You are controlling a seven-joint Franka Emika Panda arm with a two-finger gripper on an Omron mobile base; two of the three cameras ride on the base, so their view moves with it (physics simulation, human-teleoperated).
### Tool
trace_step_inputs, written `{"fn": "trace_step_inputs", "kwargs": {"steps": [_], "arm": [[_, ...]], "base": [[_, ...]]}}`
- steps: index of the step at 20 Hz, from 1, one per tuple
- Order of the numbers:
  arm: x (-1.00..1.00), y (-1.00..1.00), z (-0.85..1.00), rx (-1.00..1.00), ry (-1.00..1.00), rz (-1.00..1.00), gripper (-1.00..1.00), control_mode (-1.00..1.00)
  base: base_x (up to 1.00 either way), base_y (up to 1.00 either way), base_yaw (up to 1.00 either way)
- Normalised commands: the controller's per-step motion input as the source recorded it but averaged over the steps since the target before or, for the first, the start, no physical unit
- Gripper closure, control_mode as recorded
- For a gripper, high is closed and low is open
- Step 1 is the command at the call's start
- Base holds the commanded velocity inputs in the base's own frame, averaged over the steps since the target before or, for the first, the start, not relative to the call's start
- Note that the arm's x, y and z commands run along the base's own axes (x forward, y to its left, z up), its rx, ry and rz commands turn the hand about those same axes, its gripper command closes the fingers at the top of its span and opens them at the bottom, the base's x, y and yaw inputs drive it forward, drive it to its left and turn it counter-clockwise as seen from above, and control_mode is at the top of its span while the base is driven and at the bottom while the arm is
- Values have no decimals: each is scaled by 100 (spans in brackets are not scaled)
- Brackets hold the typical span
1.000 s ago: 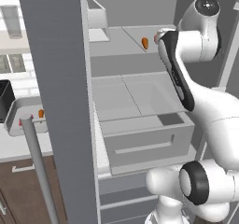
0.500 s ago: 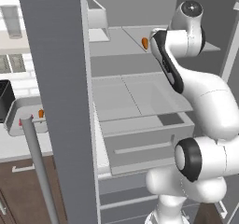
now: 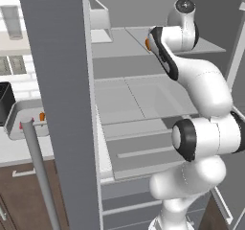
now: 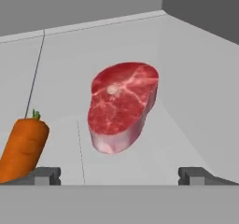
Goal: Place one carrot and one steak in each tupperware on the nearby counter, to pack two identical lunches.
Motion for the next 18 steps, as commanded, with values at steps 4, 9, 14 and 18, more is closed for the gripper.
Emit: {"fn": "trace_step_inputs", "kwargs": {"steps": [4,9,14,18], "arm": [[53,-11,-13,0,1,0,-100,-100],[50,-9,-17,0,0,0,-100,-100],[46,-2,-13,0,1,0,-100,-100],[9,-7,-33,0,2,-5,100,-100]], "base": [[0,0,0],[0,0,0],[0,0,0],[0,0,0]]}}
